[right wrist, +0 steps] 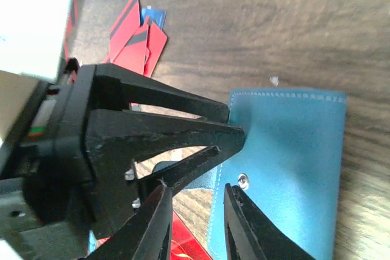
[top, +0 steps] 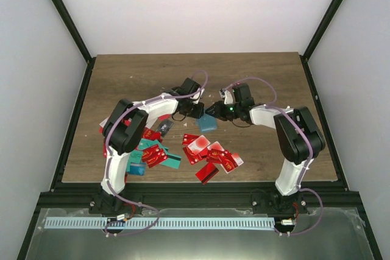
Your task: Put the credit cards into the card holder
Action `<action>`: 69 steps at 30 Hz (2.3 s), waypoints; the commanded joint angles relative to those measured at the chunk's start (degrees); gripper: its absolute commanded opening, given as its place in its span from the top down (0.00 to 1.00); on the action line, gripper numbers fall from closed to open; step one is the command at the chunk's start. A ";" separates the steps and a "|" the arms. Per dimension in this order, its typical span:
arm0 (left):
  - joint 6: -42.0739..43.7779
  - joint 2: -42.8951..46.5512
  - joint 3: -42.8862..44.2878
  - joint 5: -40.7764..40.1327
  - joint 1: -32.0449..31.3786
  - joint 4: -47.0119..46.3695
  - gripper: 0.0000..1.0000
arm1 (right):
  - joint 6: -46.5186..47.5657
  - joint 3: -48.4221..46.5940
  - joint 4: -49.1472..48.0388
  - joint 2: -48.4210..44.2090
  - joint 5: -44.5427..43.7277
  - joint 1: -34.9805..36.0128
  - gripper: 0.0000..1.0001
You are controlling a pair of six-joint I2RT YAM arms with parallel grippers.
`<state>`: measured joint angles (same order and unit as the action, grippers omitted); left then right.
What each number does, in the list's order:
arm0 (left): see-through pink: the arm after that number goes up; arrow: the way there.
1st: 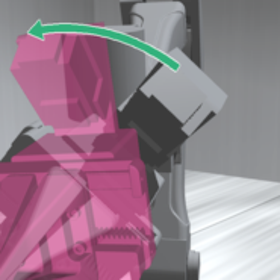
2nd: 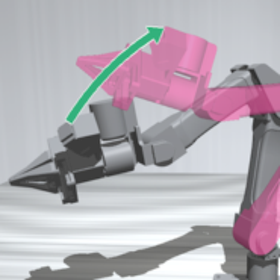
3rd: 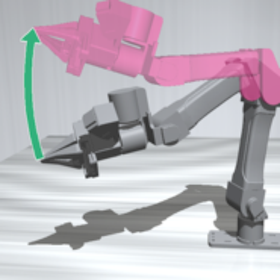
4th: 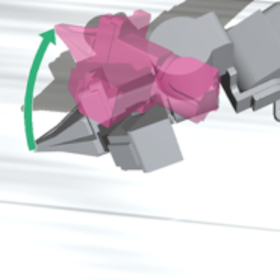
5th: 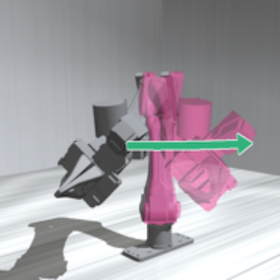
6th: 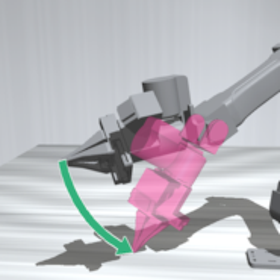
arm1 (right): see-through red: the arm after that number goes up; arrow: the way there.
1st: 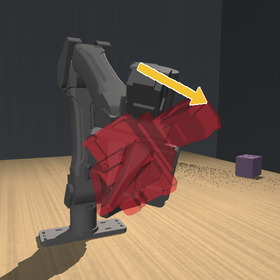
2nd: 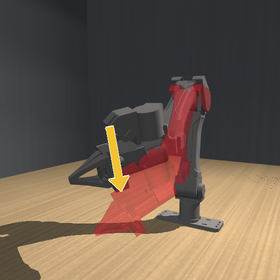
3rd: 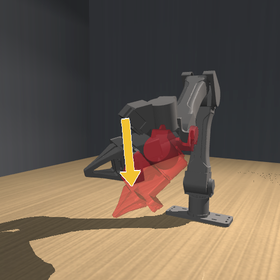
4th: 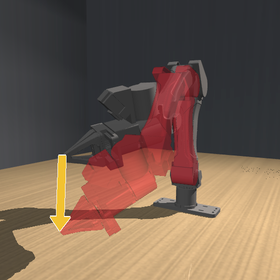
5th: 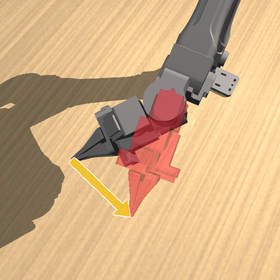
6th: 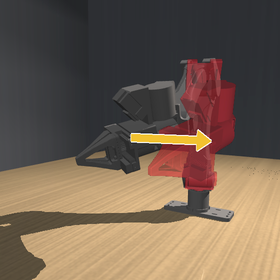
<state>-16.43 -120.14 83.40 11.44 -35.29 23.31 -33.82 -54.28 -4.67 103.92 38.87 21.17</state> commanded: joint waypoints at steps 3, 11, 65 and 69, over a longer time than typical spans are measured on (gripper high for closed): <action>3.95 -2.47 2.31 -1.28 -0.04 2.18 0.78 | 3.00 -1.62 1.55 -1.03 -6.26 -2.21 0.76; 6.62 -2.18 2.55 -0.55 -0.20 1.94 0.79 | 1.53 1.07 -5.55 4.14 3.55 -1.49 0.84; 0.60 -5.08 1.57 21.90 6.90 -9.80 0.84 | 6.83 -0.08 -0.81 6.08 -3.24 0.99 0.98; 0.27 -5.80 0.72 21.67 6.86 -9.65 0.85 | 6.85 -1.27 0.54 5.97 -3.63 1.00 0.98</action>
<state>-16.29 -124.97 83.88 33.78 -28.42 12.82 -28.23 -53.91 -8.43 109.86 37.89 21.15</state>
